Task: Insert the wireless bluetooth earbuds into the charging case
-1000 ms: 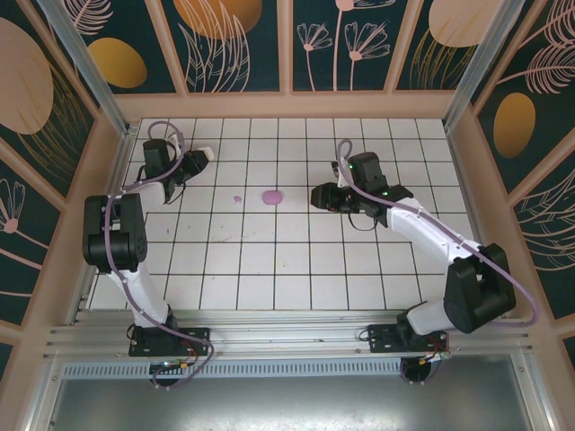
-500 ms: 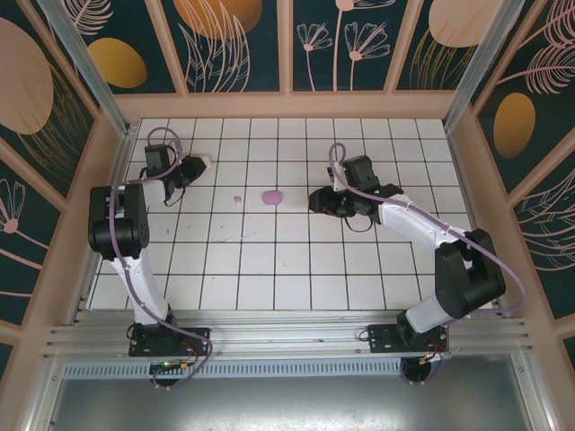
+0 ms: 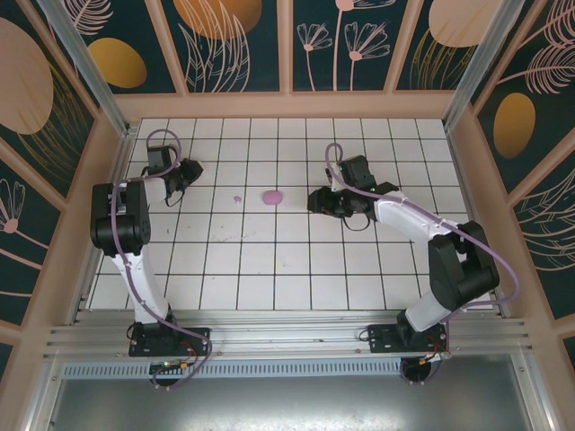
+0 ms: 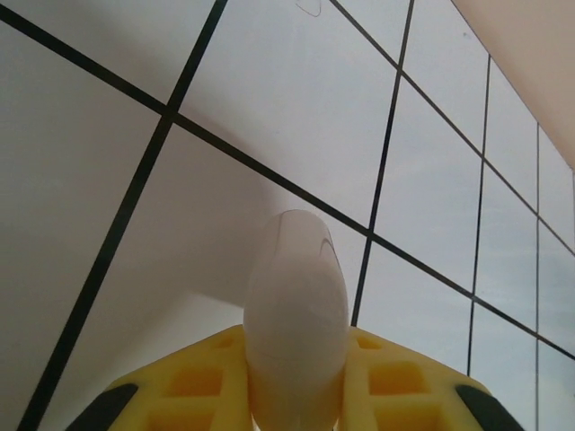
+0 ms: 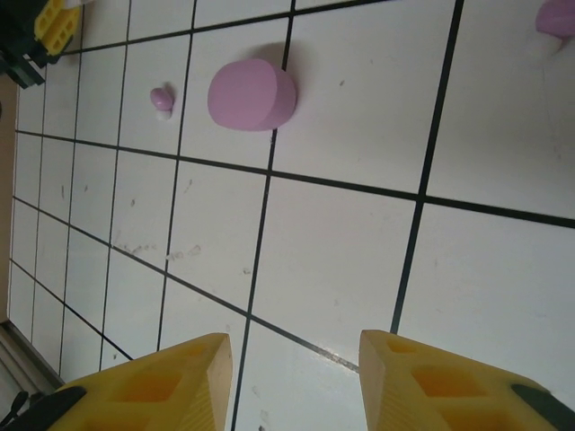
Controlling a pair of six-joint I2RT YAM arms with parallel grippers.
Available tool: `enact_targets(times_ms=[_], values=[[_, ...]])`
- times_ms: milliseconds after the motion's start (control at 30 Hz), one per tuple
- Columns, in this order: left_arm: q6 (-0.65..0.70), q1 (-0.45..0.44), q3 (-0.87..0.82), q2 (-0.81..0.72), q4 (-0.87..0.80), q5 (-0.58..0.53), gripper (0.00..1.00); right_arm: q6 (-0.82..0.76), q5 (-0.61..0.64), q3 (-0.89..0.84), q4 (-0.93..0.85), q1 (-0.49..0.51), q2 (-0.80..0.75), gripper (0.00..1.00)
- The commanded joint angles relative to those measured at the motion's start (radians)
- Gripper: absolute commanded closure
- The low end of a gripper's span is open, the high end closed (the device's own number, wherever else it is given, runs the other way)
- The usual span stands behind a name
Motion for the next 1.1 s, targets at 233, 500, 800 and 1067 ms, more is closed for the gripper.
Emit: enact_targets(times_ms=[233,500,800,1067], values=[[0.121,0.006,0.079,-0.015,-0.113,-0.042,0.60,0.045,0.048,0.152,-0.032,0.038,0.085,0.56],[0.201,0.006,0.091,-0.086,-0.207,-0.110,0.52,0.033,0.105,0.327,-0.134,0.078,0.205,0.54],[0.258,0.005,-0.090,-0.331,-0.231,-0.126,0.48,0.043,0.258,0.475,-0.235,0.149,0.285,0.42],[0.264,-0.052,-0.301,-0.548,-0.227,-0.071,0.47,0.077,0.408,0.658,-0.366,0.220,0.445,0.27]])
